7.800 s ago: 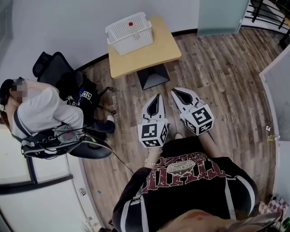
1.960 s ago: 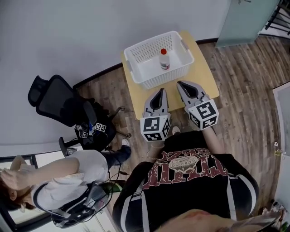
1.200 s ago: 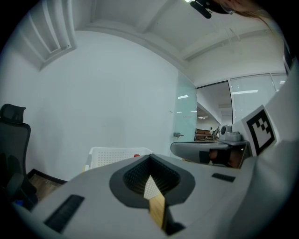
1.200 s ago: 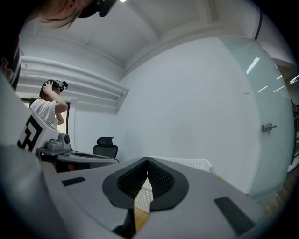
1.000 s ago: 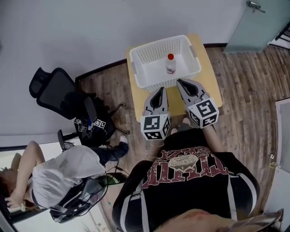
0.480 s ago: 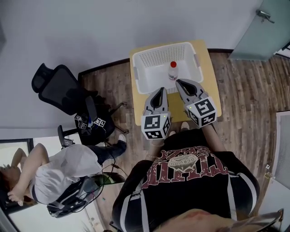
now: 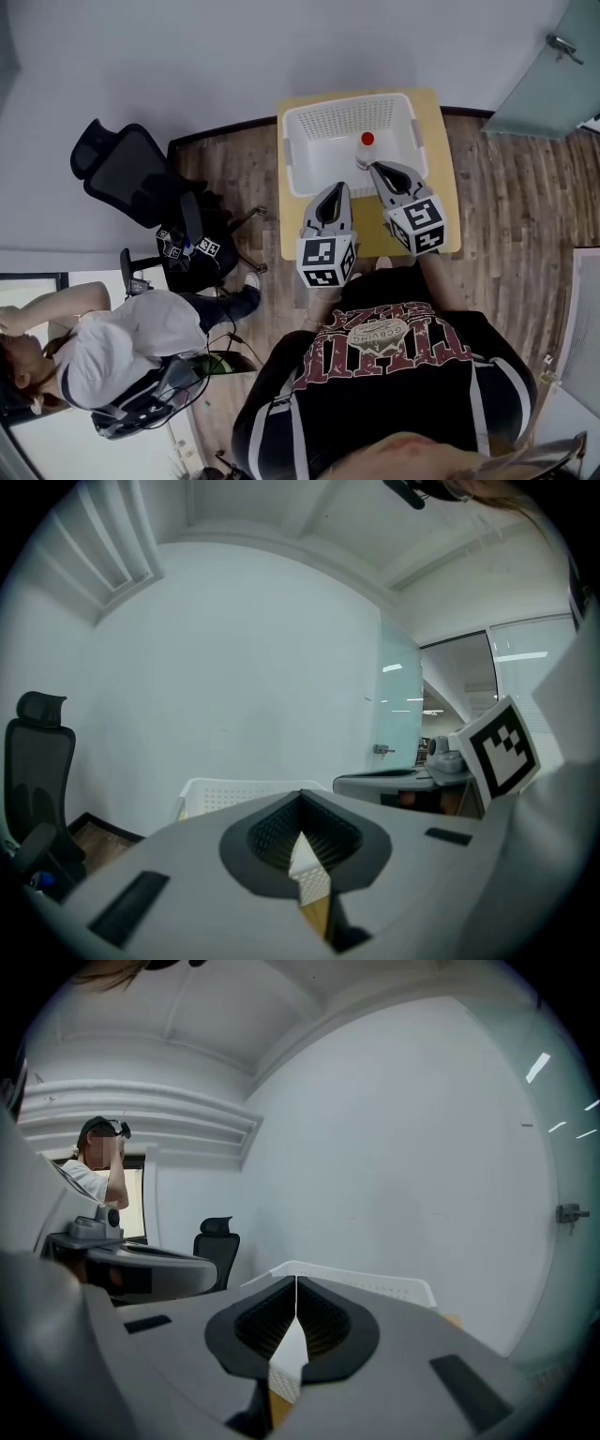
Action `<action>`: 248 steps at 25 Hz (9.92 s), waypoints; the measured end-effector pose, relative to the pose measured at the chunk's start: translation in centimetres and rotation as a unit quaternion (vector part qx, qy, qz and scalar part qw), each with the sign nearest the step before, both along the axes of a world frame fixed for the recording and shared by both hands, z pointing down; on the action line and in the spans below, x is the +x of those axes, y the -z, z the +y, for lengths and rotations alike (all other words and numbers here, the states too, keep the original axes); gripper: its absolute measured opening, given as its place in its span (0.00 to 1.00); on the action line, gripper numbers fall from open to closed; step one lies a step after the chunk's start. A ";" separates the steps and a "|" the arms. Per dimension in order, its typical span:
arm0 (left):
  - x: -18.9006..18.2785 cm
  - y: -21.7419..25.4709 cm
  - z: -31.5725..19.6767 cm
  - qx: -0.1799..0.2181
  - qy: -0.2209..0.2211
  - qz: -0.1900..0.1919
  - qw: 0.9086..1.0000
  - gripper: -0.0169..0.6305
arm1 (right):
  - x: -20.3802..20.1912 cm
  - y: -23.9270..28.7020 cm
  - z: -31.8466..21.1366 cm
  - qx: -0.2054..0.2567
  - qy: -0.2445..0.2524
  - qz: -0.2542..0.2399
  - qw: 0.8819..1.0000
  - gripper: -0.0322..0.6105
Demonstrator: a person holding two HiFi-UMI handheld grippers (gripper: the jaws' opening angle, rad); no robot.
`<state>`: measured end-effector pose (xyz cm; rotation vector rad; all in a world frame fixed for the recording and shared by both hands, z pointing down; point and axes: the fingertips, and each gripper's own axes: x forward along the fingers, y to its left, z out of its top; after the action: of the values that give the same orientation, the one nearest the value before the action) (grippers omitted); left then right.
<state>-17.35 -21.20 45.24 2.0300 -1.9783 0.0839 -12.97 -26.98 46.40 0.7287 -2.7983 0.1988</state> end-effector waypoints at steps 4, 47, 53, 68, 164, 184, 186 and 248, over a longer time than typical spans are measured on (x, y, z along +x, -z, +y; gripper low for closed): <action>0.1 -0.3 -0.3 -0.002 0.004 0.002 1.000 0.08 | -0.2 -1.1 -0.7 -0.007 0.004 0.013 1.000 0.08; -3.5 -2.1 0.7 -0.017 0.056 0.022 0.998 0.07 | -2.9 -9.0 -8.3 -0.058 -0.016 0.142 0.988 0.29; -4.1 -2.1 1.3 -0.019 0.068 0.023 0.997 0.08 | -3.2 -9.3 -9.0 -0.059 -0.018 0.148 0.987 0.32; -4.6 -2.7 2.0 -0.024 0.088 0.025 0.996 0.08 | -4.5 -11.7 -9.8 -0.081 0.010 0.189 0.979 0.39; -0.1 -1.4 4.6 -0.001 0.017 0.017 1.000 0.08 | 3.5 3.5 -2.0 0.009 0.008 0.093 0.996 0.30; 3.3 -2.1 3.1 -0.008 -0.056 0.027 0.998 0.08 | 8.2 9.0 1.3 0.042 -0.031 0.058 0.997 0.30; 4.1 -2.1 2.8 -0.008 -0.067 0.027 0.997 0.08 | 9.1 9.3 1.5 0.042 -0.037 0.055 0.997 0.30; 6.9 -4.8 3.4 -0.049 -0.109 0.025 0.993 0.08 | 10.6 -4.6 3.3 -0.031 -0.052 0.098 0.993 0.30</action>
<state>-10.44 -17.81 50.00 2.1547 -1.6829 0.1731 -2.33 -23.67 50.98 0.8326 -2.5598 0.2177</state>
